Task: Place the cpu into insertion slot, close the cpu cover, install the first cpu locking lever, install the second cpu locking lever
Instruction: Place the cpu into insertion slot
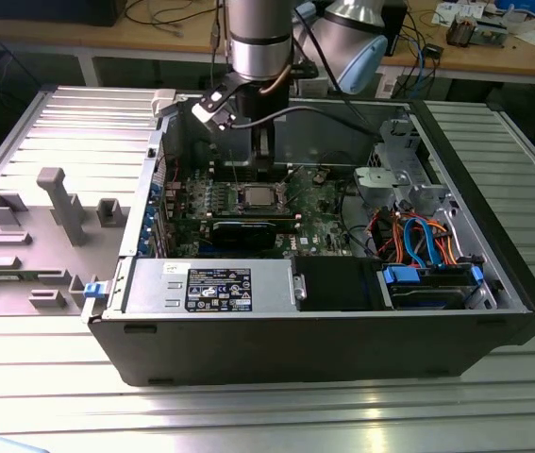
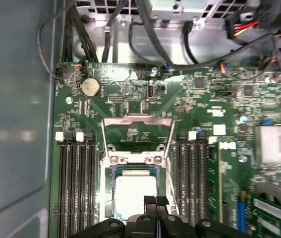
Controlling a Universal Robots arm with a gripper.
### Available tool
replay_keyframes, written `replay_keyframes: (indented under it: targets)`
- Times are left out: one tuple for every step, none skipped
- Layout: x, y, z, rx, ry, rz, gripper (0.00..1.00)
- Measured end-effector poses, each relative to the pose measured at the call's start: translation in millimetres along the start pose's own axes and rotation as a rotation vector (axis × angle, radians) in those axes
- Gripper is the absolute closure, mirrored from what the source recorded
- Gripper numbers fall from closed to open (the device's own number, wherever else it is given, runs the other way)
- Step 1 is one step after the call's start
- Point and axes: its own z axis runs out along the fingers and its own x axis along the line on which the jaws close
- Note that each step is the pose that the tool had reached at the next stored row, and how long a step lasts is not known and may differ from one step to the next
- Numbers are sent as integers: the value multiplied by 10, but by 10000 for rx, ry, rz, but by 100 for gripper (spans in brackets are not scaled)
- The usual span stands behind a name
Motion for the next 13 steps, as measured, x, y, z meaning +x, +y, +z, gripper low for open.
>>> replay_keyframes:
  targets:
    - [-5,5,-60,1,-66,-6,89]
    - [-7,8,-91,2,-93,-8,89]
    - [-10,10,-125,2,-112,-10,89]
    - [-16,15,-190,2,-150,-11,89]
    - [-20,19,-237,2,-172,-14,89]
    - [-26,23,-311,3,-197,-14,89]
    - [-28,26,-339,3,-201,-16,89]
    - [-29,26,-346,1,-198,-15,89]
    - [-29,26,-346,1,-199,-15,89]
    - [-29,26,-346,2,-199,-15,89]
    - [-29,26,-347,3,-200,-15,89]
    - [-29,26,-347,4,-200,-15,89]
    - [-29,26,-347,3,-200,-15,89]
